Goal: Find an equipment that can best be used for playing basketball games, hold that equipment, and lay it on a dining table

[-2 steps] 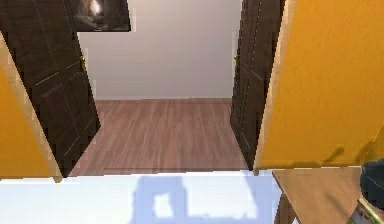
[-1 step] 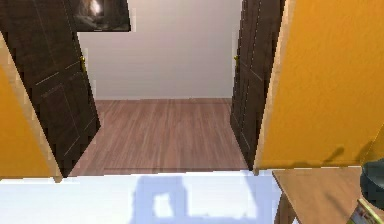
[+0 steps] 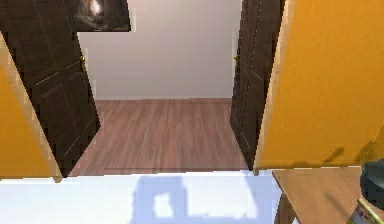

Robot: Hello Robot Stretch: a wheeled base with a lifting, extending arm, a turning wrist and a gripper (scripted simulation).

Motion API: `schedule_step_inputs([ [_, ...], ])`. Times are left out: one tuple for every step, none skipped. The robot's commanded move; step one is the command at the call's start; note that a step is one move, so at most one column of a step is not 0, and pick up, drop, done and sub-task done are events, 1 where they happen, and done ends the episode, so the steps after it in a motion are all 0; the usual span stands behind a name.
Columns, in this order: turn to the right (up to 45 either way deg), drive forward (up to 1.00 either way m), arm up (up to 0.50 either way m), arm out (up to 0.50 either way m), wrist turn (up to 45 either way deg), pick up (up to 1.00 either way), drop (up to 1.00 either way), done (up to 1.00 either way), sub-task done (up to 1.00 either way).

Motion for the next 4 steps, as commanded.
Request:
schedule_step_inputs([
  [0.0, 0.0, -0.02, 0.0, 0.0, 0.0, 0.0, 0.0, 0.0],
  [0.0, 0.0, -0.32, 0.0, 0.0, 0.0, 0.0, 0.0, 0.0],
  [0.0, 0.0, 0.0, 0.0, 0.0, 0.0, 1.0, 0.0, 0.0],
  [0.0, 0.0, 0.02, 0.0, 0.0, 0.0, 0.0, 0.0, 0.0],
])
